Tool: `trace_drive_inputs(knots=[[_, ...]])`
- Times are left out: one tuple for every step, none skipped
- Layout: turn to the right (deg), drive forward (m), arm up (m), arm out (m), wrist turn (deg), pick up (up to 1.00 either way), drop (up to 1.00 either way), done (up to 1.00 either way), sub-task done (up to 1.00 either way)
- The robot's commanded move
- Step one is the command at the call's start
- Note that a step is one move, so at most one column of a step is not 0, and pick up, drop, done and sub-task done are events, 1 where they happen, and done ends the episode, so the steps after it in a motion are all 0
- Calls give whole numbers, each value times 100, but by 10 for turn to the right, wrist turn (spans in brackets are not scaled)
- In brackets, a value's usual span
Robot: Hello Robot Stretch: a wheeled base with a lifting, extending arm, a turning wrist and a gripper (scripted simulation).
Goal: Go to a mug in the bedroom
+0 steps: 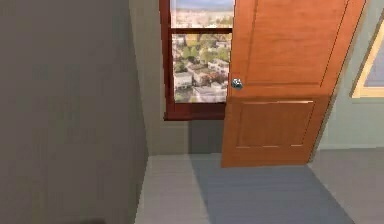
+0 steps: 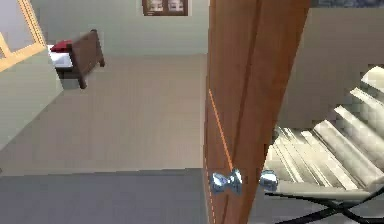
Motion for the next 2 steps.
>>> trace_drive_inputs(knots=[[330,0,0,0,0,0,0,0,0],[30,0,0,0,0,0,0,0,0]])
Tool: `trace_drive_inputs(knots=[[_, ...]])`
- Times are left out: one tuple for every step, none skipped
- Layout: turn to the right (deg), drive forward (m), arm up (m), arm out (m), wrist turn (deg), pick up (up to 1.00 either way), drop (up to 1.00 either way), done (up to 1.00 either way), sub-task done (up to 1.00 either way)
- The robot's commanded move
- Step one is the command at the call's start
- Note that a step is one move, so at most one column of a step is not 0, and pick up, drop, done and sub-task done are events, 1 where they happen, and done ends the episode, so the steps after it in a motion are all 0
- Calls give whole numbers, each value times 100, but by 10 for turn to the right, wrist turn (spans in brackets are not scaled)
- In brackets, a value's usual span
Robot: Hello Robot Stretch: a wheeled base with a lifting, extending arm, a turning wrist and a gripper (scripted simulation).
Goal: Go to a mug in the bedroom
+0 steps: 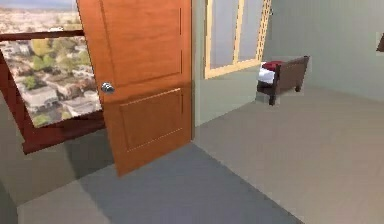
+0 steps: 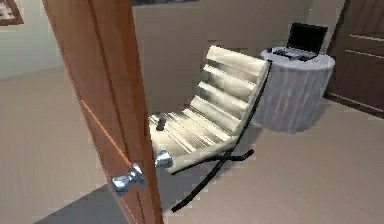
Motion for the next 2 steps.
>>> trace_drive_inputs(knots=[[0,40,0,0,0,0,0,0,0],[450,0,0,0,0,0,0,0,0]])
